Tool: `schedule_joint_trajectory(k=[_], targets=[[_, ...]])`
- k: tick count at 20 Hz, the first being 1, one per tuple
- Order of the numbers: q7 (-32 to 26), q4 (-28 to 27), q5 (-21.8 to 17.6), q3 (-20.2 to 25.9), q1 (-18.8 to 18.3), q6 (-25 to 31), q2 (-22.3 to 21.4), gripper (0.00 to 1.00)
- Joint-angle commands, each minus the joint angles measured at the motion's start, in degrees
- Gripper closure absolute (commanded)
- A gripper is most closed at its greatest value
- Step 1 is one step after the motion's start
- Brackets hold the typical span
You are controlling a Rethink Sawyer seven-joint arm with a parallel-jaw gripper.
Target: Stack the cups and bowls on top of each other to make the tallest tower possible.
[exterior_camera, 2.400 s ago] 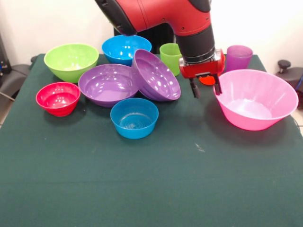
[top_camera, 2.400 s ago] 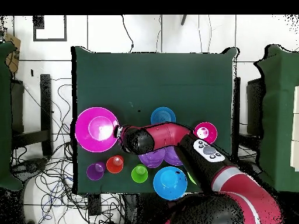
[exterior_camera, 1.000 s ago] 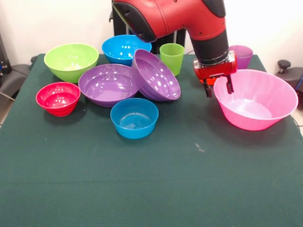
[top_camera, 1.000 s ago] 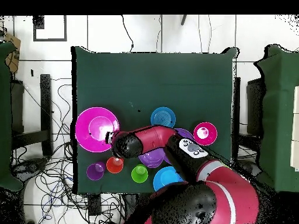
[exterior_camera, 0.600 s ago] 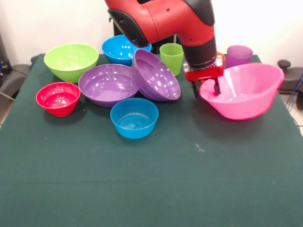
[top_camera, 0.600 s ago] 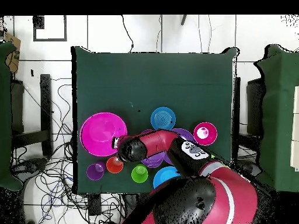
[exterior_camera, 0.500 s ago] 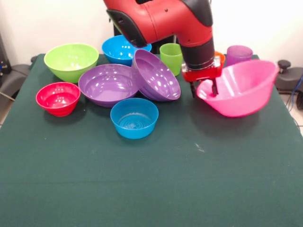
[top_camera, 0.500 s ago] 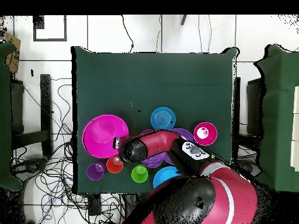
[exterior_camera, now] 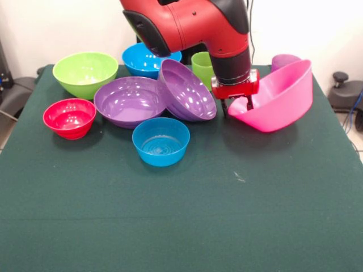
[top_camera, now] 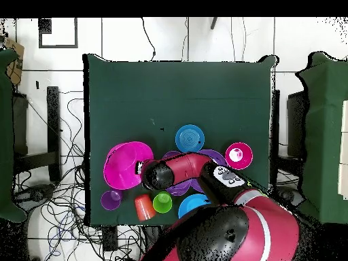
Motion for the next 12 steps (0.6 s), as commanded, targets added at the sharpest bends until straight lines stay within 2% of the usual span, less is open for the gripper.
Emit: schedule_joint_trajectory(k=[1,12], targets=[[0.10,-3.26,-2.98,-2.61,0.59,-1.19,-1.20,0.00],[-1.79,0.46,0.18,1.58,-2.22,3.43,-5.73,0.00]])
